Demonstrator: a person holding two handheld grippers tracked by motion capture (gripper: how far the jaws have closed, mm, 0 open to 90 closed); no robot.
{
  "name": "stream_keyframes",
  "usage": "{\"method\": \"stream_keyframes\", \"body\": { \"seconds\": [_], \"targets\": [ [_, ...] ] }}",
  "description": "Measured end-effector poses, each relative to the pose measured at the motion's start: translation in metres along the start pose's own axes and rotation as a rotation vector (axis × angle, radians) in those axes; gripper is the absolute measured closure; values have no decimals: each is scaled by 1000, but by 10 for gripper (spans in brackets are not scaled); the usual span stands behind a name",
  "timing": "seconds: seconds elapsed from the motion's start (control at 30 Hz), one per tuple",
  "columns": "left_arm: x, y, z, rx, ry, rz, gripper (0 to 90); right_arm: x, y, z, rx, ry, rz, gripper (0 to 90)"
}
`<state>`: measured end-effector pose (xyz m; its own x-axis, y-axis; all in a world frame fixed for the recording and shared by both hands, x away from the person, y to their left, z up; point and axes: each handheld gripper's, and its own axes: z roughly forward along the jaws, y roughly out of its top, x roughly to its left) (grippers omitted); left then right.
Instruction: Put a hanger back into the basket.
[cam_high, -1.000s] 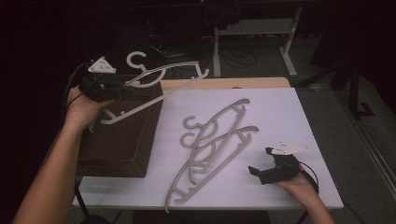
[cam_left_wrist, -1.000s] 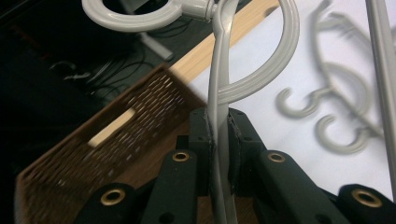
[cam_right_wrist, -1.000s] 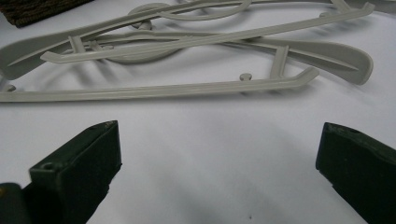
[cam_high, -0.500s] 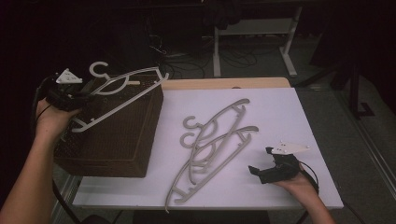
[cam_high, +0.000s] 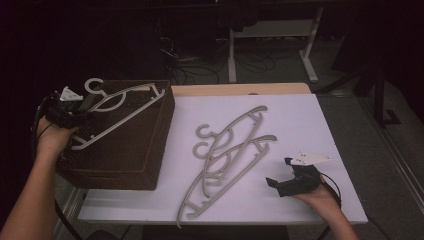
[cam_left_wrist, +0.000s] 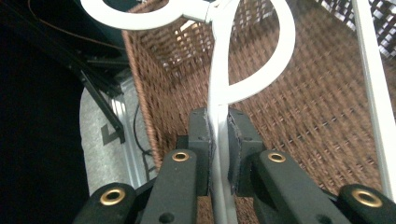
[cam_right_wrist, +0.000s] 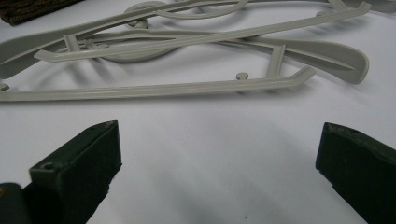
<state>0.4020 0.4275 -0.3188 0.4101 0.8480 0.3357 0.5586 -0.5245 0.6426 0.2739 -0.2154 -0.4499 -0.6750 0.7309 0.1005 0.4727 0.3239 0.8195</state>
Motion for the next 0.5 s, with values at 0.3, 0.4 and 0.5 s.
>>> {"method": "stream_keyframes", "body": {
  "seconds": [0.3, 0.4, 0.5],
  "targets": [
    [-14, -4, 23, 85, -13, 19, 810, 0, 0, 0, 0, 0, 1, 0],
    [-17, -6, 28, 112, -25, 26, 808, 0, 0, 0, 0, 2, -1, 0],
    [-19, -10, 32, 131, -42, 15, 791, 0, 0, 0, 1, 1, -2, 0]
  ]
}}
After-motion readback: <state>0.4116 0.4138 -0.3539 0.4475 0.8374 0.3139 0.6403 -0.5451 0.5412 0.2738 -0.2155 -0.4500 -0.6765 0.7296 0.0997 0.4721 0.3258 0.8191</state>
